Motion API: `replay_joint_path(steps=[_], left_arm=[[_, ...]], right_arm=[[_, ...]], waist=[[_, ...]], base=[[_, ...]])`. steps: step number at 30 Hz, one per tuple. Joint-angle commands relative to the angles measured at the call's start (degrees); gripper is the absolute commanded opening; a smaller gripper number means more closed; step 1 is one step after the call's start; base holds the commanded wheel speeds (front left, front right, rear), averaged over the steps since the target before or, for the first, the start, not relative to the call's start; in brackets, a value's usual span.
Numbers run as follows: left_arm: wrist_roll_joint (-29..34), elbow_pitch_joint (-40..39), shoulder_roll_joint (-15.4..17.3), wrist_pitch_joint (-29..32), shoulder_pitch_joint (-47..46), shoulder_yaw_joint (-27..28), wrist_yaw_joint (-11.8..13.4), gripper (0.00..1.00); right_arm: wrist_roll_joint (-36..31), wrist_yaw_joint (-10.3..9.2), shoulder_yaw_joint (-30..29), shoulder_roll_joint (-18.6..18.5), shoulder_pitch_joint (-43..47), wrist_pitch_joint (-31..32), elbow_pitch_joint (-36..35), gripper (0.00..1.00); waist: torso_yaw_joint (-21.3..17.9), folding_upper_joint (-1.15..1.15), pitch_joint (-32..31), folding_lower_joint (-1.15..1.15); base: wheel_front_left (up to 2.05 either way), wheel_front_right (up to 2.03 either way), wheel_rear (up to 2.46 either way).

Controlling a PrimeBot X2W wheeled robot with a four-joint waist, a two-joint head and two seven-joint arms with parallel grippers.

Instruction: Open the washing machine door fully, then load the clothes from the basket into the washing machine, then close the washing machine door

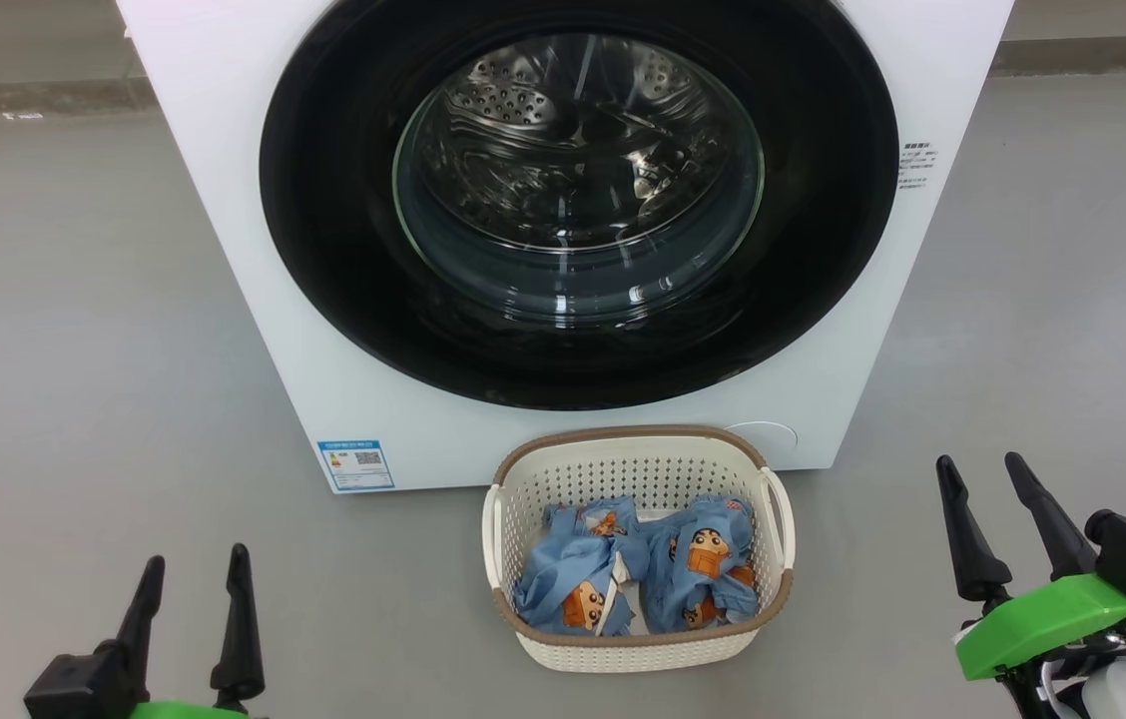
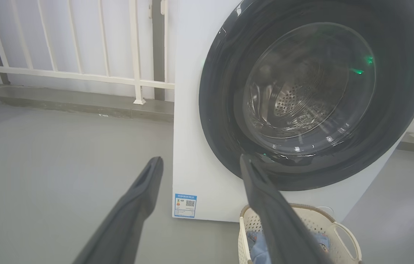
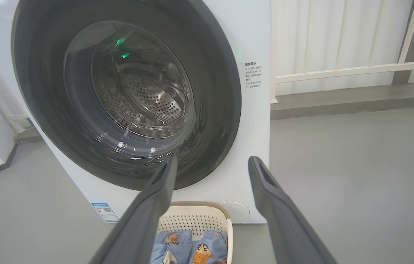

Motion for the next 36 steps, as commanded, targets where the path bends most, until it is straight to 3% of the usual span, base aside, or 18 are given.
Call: replay_joint_path(steps=[1, 24, 36], left_arm=[[1.47, -0.83, 1.28, -0.8, -2.73, 1.57, -0.13, 1.0], [0.15, 0.28, 2.06, -0.8, -3.1, 2.14, -0.13, 1.0], [2.91, 0.19, 2.34, -0.8, -2.92, 2.24, -0.13, 1.0]], right_arm=[[-1.56, 0.43, 1.52, -1.14, -2.1, -1.04, -1.28, 1.0], [-1.15, 0.43, 1.39, -1.24, -1.48, -1.04, -1.76, 1.0], [-1.11, 0.43, 1.46, -1.48, -1.57, -1.04, -1.81, 1.0]], waist=[[0.0, 0.0, 0.03, 0.0], [-0.05, 0.0, 0.21, 0.0], [-0.13, 0.0, 0.38, 0.0]], base=[[0.0, 0.0, 0.0], [0.0, 0.0, 0.0], [0.22, 0.22, -0.45]])
